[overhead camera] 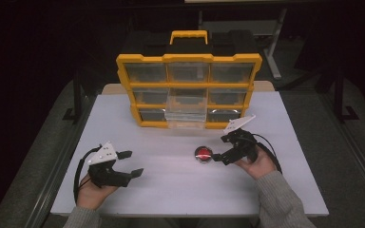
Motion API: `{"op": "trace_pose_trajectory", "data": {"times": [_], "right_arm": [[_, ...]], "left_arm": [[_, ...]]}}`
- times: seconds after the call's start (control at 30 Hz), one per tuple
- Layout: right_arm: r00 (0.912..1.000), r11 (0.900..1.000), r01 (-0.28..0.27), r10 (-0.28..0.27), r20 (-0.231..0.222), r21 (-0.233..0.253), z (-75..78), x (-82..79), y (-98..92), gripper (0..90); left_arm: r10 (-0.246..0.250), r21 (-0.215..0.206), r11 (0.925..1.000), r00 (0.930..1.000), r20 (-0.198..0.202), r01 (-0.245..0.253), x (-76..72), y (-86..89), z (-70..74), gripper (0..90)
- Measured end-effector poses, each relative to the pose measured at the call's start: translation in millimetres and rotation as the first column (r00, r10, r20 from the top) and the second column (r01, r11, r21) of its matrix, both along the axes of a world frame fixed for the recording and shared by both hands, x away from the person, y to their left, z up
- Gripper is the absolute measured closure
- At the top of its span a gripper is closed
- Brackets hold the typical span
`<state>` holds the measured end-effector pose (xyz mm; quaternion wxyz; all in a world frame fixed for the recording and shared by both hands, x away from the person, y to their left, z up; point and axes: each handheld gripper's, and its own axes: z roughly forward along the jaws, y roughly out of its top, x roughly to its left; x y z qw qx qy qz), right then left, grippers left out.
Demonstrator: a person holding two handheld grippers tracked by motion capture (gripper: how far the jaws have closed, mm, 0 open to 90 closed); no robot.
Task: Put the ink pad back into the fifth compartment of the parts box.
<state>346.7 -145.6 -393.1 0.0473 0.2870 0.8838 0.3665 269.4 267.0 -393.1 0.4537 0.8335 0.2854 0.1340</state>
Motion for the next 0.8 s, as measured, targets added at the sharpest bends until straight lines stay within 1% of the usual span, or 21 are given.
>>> {"op": "trace_pose_trajectory", "data": {"times": [0.1,0.2,0.27,0.47,0.5,0.63,0.77,0.8], "right_arm": [[0.9999,1.000,-0.008,0.008,-0.008,-0.011,-2.2,4.4,8.3,14.7],[0.9999,1.000,-0.011,0.011,-0.013,-0.014,-4.9,7.5,15.3,15.2],[0.9999,1.000,-0.013,0.013,-0.010,-0.022,-8.3,9.6,20.3,15.6],[0.9993,0.999,-0.011,0.010,-0.037,-0.050,-19.8,13.1,31.4,15.7],[0.9995,0.998,-0.012,0.010,-0.030,-0.059,-22.4,14.3,32.9,16.9],[0.9989,0.998,-0.021,0.019,-0.043,-0.054,-29.9,16.5,39.0,19.0],[0.9992,0.995,-0.023,0.020,-0.034,-0.093,-38.5,17.9,46.3,19.3],[0.9995,0.994,-0.028,0.026,-0.017,-0.107,-40.4,18.9,46.7,20.0]], "left_arm": [[0.000,-0.010,1.0000,1.0000,-0.001,0.000,-0.1,0.1,0.2,22.5],[-0.003,-0.003,1.0000,1.0000,0.000,0.003,-0.2,0.1,0.1,22.5],[-0.002,-0.008,1.0000,1.0000,-0.003,0.002,0.0,0.0,0.1,22.5],[-0.006,-0.006,1.0000,1.0000,-0.006,0.006,-0.1,-0.8,0.0,22.4],[-0.006,-0.010,0.9999,1.0000,-0.006,0.006,-0.1,-1.2,0.0,22.5],[-0.008,-0.011,0.9999,1.0000,-0.004,0.007,-0.4,-2.2,-0.4,22.5],[-0.007,-0.009,0.9999,1.0000,-0.006,0.007,0.1,-1.3,-0.4,22.5],[-0.007,-0.006,1.0000,1.0000,-0.007,0.007,0.1,-0.8,-0.3,22.5]]}}
